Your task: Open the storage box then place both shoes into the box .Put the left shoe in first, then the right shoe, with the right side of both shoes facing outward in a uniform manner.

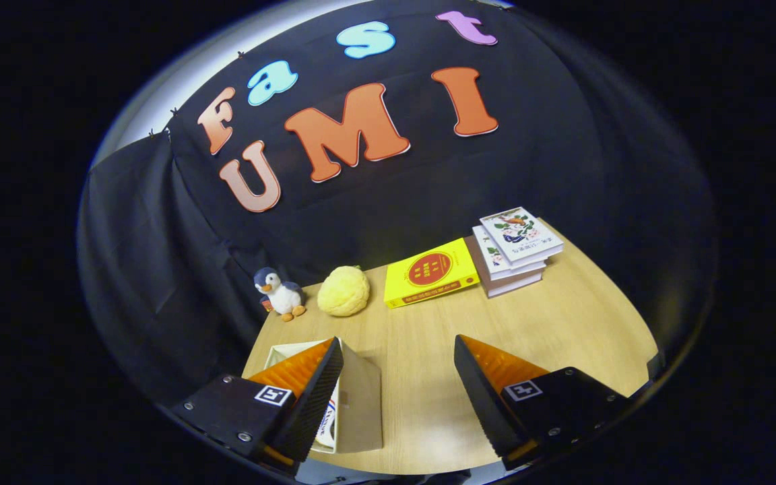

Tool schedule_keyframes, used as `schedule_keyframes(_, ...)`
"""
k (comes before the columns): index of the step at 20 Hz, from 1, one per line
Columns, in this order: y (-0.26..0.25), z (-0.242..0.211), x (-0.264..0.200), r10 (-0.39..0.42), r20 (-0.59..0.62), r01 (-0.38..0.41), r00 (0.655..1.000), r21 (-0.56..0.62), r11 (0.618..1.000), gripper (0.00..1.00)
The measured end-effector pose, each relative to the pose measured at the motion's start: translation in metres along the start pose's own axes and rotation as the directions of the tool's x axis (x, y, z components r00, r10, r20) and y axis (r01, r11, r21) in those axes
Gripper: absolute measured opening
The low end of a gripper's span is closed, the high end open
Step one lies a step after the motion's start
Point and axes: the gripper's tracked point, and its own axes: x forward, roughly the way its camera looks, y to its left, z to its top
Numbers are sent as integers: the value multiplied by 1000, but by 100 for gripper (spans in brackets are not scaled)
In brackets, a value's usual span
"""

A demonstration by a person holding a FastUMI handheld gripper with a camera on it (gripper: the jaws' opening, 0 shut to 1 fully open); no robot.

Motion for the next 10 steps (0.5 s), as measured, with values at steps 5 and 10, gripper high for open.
schedule_keyframes(5, -50, 31, -13, -57, 73, 63, 996, -78, 995, 98)
schedule_keyframes(10, -88, 46, -28, -82, 150, 103, 985, -139, 985, 98)
